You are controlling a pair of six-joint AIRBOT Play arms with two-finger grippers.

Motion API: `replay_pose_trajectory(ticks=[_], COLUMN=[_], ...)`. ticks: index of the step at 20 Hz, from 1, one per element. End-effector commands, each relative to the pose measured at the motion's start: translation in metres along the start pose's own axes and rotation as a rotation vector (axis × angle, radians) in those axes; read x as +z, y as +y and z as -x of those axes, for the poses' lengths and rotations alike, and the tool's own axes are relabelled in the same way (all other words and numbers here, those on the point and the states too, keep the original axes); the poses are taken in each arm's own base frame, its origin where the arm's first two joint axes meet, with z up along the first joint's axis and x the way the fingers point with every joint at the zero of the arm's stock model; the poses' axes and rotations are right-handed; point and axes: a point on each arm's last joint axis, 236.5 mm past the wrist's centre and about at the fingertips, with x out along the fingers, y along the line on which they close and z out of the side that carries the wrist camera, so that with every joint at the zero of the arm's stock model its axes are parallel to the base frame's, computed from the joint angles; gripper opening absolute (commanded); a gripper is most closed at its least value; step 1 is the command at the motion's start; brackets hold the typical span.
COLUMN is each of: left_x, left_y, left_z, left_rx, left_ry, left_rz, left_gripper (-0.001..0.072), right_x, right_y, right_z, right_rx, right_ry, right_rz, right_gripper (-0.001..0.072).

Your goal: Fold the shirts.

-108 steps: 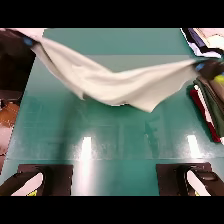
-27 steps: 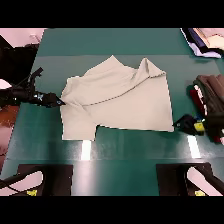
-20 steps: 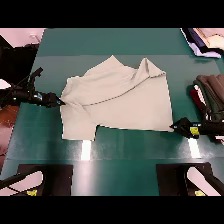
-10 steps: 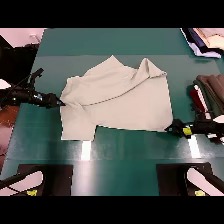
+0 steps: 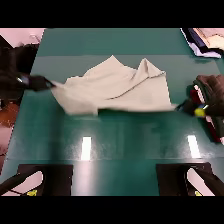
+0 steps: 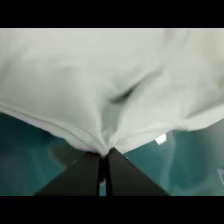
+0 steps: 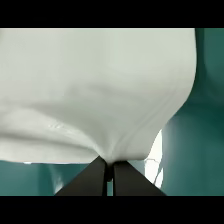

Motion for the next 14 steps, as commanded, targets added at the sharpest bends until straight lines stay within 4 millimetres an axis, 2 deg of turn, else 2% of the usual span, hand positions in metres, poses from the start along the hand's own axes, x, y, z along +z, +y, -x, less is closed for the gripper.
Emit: replay_pose_trajectory(ticks=[1, 2, 4, 6, 8, 9, 11, 14], left_x=[0.09, 0.111, 0.135, 0.14, 0.128, 0.121, 0.105, 0.084], left_y=[-0.071, -0.1, -0.155, -0.207, -0.257, -0.275, -0.302, -0.323], left_z=[0.102, 0.141, 0.213, 0.276, 0.329, 0.348, 0.375, 0.391], left_rx=[0.058, 0.077, 0.102, 0.108, 0.113, 0.113, 0.102, 0.076], left_ry=[-0.337, -0.455, -0.664, -0.829, -0.952, -1.002, -1.07, -1.102], left_rz=[-0.199, -0.274, -0.402, -0.496, -0.605, -0.64, -0.674, -0.691], left_gripper=[0.0025, 0.0025, 0.0025, 0.0024, 0.0024, 0.0024, 0.0025, 0.0025], right_x=[0.101, 0.121, 0.14, 0.145, 0.137, 0.132, 0.123, 0.112], right_y=[0.077, 0.104, 0.15, 0.193, 0.227, 0.237, 0.24, 0.219], right_z=[0.115, 0.155, 0.224, 0.289, 0.34, 0.361, 0.389, 0.412], right_rx=[0.018, 0.026, 0.038, 0.046, 0.054, 0.032, -0.038, -0.2], right_ry=[-0.409, -0.518, -0.687, -0.834, -0.945, -0.989, -1.035, -1.028], right_rz=[0.196, 0.26, 0.369, 0.471, 0.554, 0.59, 0.601, 0.577], right_gripper=[0.0016, 0.0016, 0.0017, 0.0016, 0.0016, 0.0016, 0.0016, 0.0016])
